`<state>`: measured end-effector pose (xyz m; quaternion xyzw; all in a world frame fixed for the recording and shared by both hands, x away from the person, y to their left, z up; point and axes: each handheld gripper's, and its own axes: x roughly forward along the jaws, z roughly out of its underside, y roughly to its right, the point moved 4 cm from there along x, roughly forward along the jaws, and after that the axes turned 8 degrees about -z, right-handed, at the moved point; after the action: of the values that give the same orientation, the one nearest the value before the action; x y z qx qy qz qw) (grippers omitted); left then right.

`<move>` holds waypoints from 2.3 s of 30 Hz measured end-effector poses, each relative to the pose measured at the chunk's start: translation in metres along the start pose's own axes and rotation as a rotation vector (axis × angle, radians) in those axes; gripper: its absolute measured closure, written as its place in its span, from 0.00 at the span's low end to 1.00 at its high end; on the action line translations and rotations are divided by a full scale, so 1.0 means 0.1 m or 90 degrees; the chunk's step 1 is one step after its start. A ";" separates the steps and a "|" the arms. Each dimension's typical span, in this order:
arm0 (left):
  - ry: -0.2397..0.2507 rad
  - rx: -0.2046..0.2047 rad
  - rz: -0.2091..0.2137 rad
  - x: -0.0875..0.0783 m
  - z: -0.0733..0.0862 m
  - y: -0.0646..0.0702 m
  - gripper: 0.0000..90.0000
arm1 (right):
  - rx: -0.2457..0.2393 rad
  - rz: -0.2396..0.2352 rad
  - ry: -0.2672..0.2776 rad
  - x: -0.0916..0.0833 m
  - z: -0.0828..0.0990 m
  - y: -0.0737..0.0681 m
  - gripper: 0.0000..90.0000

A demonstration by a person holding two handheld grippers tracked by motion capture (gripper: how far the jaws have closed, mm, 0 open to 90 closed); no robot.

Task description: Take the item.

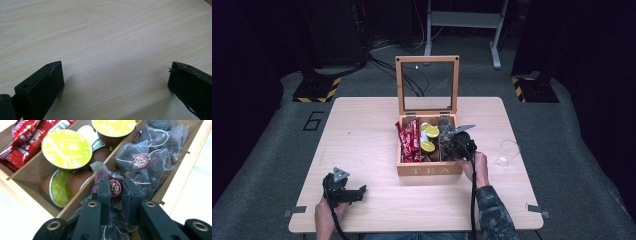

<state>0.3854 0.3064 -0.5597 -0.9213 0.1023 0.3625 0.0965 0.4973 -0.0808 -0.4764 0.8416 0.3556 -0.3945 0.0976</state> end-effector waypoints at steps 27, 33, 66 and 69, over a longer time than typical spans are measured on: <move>0.000 0.000 0.000 0.00 0.00 0.00 0.00 | -0.045 0.008 0.031 -0.36 -0.16 -0.15 0.86; 0.000 0.000 -0.001 0.00 0.00 0.00 0.00 | -0.049 0.011 0.044 -0.45 -0.19 -0.14 0.86; 0.000 0.000 -0.001 0.00 0.00 0.00 0.00 | -0.031 0.074 0.085 -1.07 -0.14 0.09 0.85; 0.001 0.000 0.000 0.00 0.00 0.00 0.00 | -0.024 0.081 0.091 -1.11 -0.13 0.11 0.85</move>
<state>0.3854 0.3063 -0.5598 -0.9216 0.1020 0.3618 0.0965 0.4639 -0.1411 -0.3875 0.8866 0.3149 -0.3195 0.1128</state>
